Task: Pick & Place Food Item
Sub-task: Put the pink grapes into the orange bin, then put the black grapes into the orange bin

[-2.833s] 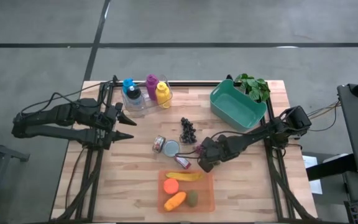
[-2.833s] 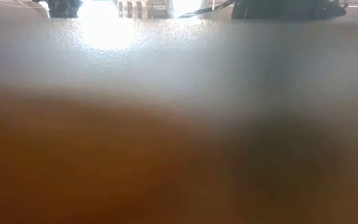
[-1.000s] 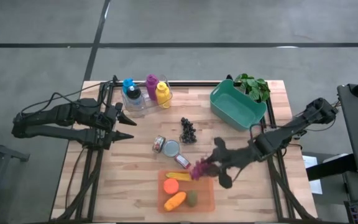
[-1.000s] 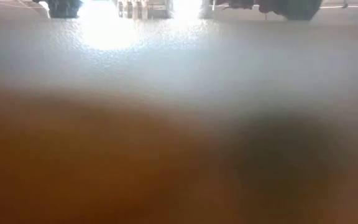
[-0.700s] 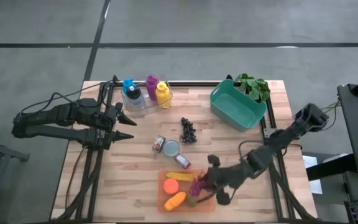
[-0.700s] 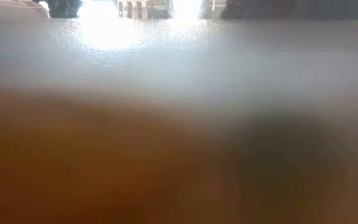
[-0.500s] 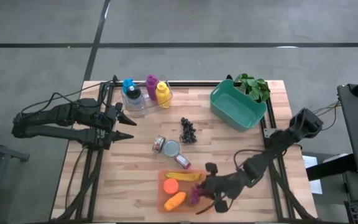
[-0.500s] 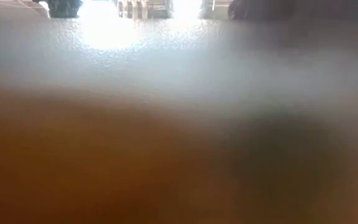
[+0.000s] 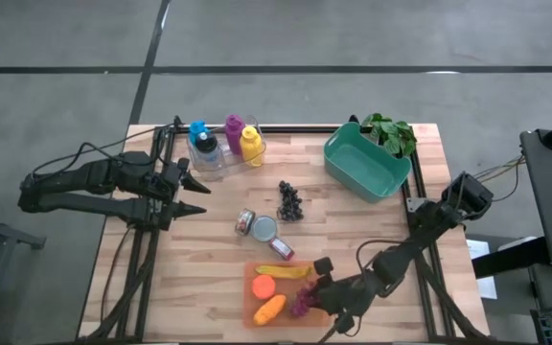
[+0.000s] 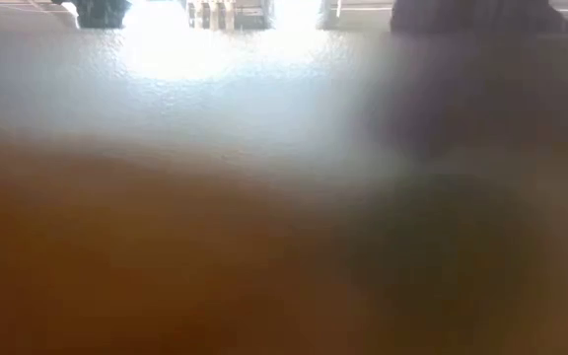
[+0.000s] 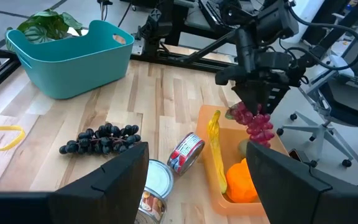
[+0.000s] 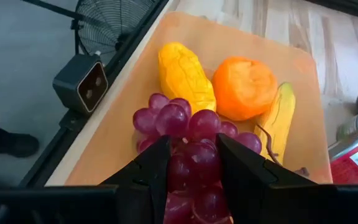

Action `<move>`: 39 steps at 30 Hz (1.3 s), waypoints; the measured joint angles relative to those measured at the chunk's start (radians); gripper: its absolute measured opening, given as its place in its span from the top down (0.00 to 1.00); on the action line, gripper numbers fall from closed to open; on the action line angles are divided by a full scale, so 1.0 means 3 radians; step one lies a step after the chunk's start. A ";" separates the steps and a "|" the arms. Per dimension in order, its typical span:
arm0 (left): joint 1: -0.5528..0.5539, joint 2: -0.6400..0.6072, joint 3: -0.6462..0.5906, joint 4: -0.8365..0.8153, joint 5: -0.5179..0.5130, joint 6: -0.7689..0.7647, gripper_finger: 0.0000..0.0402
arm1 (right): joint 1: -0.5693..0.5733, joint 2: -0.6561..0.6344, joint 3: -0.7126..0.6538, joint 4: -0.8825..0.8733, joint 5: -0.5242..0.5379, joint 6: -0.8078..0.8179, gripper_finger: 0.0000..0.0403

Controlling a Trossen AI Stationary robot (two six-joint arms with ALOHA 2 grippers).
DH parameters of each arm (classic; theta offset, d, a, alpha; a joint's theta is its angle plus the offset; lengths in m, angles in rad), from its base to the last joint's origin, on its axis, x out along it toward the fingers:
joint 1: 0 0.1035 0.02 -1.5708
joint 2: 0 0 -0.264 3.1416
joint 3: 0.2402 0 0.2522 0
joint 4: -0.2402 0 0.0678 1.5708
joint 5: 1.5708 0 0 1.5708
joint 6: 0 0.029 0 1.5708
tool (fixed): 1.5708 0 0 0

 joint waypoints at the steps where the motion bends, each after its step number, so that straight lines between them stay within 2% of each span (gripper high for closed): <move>1: 0.0000 -0.0001 0.0000 0.0001 0.0000 0.0000 0.31 | -0.0001 -0.0001 0.0000 0.0006 0.0000 0.0011 0.71; 8: -0.0001 -0.0001 0.0000 0.0001 0.0000 0.0000 0.31 | -0.0001 -0.0005 0.0000 0.0017 0.0000 0.0496 0.71; 14: -0.0001 -0.0001 0.0000 0.0001 0.0001 0.0000 0.31 | -0.0001 -0.0006 0.0000 0.0013 0.0151 0.0511 0.71; 21: 0.0000 0.0000 0.0000 0.0001 0.0001 0.0000 0.31 | -0.0001 -0.0008 0.0000 0.0007 0.0167 0.0537 0.70; 31: 0.0000 0.0000 0.0000 0.0001 0.0000 0.0000 0.31 | 0.0004 -0.0011 -0.0004 0.0010 0.0172 0.0531 0.48; 39: -0.0001 0.0000 0.0000 0.0001 0.0000 0.0000 0.31 | 0.0005 -0.0011 -0.0006 -0.0008 0.0201 0.0473 0.44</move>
